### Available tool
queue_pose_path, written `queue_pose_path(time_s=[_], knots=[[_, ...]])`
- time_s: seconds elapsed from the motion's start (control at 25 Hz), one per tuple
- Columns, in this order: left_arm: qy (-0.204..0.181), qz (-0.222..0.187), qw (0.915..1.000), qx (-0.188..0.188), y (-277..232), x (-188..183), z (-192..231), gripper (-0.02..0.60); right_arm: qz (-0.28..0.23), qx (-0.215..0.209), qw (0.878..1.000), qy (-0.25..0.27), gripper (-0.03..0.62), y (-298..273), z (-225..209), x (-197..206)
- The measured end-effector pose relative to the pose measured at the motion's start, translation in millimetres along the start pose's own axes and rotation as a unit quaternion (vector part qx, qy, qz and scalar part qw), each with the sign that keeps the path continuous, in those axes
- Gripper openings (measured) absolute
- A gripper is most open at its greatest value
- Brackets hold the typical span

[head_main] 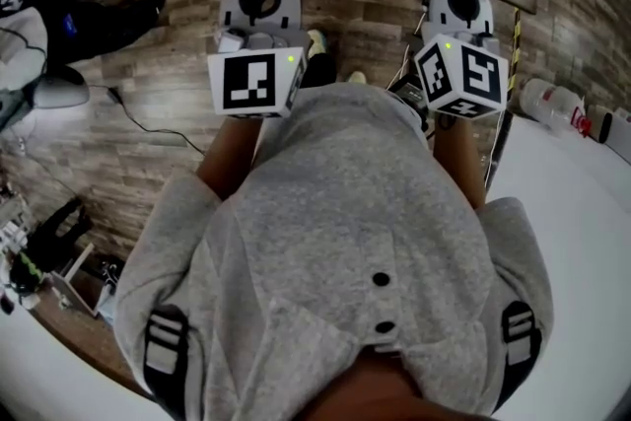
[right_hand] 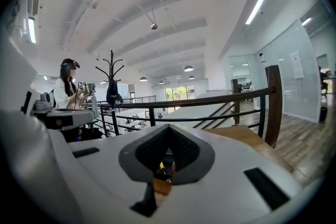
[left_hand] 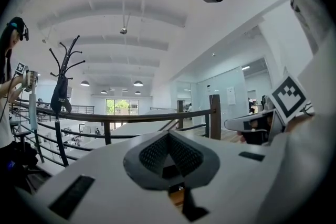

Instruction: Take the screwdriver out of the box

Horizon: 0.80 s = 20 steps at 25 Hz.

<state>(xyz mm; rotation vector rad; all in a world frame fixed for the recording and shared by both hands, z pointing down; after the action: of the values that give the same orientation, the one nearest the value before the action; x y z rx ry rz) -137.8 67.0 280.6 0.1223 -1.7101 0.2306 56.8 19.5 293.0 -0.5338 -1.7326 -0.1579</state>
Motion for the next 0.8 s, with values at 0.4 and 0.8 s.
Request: queue_pose_path(time_s=[0.4,0.8], knots=[[-0.006,0.010,0.9999,0.012,-54,18,43,0.011,0.013,0.021,1.000,0.004,0.011,-65,-2,0],[0.013,0.009,0.9992,0.036,-81,25,66,0.011,0.018,0.029,0.999,0.010,0.011,-99,9,-6]])
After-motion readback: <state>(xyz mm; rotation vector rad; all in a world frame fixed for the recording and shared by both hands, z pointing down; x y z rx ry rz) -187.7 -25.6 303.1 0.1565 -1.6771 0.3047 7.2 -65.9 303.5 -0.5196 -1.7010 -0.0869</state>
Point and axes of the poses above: the fingertips, and each gripper's own axes: y backward along the fingers, z to its left, x out of its underside, the point moved 3 cm from there along y, backward along the fingers, and after that the axes turned 9 degrees about -y, right-handed, at the moved point
